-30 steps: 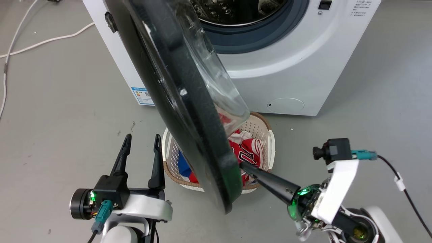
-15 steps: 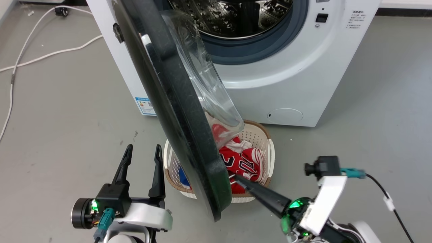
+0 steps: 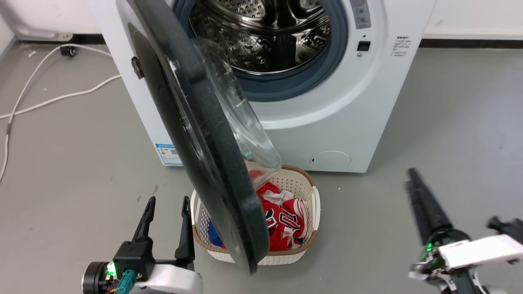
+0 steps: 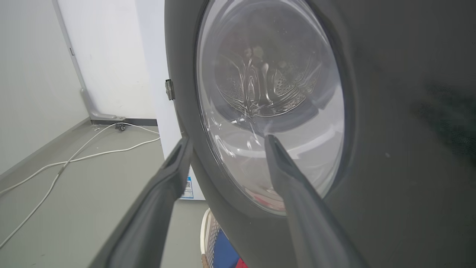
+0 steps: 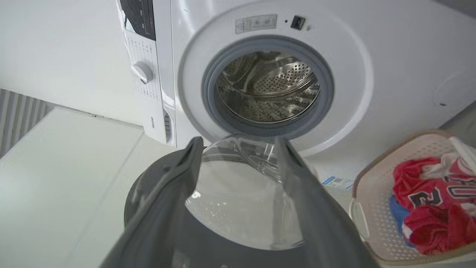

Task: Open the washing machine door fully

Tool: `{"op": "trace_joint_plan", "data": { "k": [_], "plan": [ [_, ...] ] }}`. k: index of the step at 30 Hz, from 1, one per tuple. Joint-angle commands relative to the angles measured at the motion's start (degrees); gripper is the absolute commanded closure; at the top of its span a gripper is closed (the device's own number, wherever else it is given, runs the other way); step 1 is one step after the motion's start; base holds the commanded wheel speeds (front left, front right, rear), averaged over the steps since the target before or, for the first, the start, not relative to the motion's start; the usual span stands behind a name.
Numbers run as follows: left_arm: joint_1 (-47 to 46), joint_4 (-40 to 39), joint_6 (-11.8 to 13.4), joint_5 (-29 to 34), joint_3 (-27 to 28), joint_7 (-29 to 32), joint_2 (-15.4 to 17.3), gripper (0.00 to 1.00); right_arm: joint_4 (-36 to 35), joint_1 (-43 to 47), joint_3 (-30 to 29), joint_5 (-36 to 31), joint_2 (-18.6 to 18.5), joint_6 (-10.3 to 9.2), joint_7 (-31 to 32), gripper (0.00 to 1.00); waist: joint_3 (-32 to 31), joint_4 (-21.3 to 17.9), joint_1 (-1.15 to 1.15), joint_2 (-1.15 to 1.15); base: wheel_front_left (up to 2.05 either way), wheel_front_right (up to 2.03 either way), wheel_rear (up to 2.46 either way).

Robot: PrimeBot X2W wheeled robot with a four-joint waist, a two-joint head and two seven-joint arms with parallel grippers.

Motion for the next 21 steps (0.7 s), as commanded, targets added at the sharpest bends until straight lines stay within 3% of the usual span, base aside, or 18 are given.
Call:
{"op": "trace_joint_plan", "data": {
  "k": [1, 5, 7, 14, 16, 21],
  "plan": [
    [0.61, -0.08, 0.04, 0.26, 0.16, -0.14, -0.07, 0.00, -0.35, 0.67, -0.79, -2.22, -0.29, 0.17, -2.95, 0.00, -0.63, -0.52, 0.00, 0.00, 0.00, 0.00, 0.00],
    [1.45, -0.22, -0.16, 0.55, 0.47, -0.14, -0.07, 0.00, -0.87, 1.54, -0.34, -13.30, -2.66, 0.17, -15.15, 0.00, -1.65, -1.06, 0.00, 0.00, 0.00, 0.00, 0.00],
    [1.61, -0.30, -0.27, 0.62, 0.55, -0.14, -0.07, 0.00, -0.79, 2.04, -0.70, -18.68, -3.17, 0.16, -18.33, 0.00, -2.04, -1.19, 0.00, 0.00, 0.00, 0.00, 0.00],
    [2.34, -0.75, -0.12, 0.81, 0.92, -0.14, -0.07, 0.00, -9.59, 2.89, -7.12, -44.85, -0.32, 0.16, -19.40, 0.00, -2.42, -1.50, 0.00, 0.00, 0.00, 0.00, 0.00],
    [2.48, -0.82, -0.13, 0.84, 0.92, -0.14, -0.08, 0.00, -11.98, 3.69, -6.49, -55.21, -1.17, 0.15, -19.41, 0.00, -2.41, -1.48, 0.00, 0.00, 0.00, 0.00, 0.00],
    [2.53, -0.88, -0.11, 0.84, 1.06, -0.14, -0.08, 0.00, -14.69, 4.82, -5.34, -70.47, -0.09, 0.09, -19.42, 0.00, -2.32, -1.40, 0.00, 0.00, 0.00, 0.00, 0.00]
  ]
}}
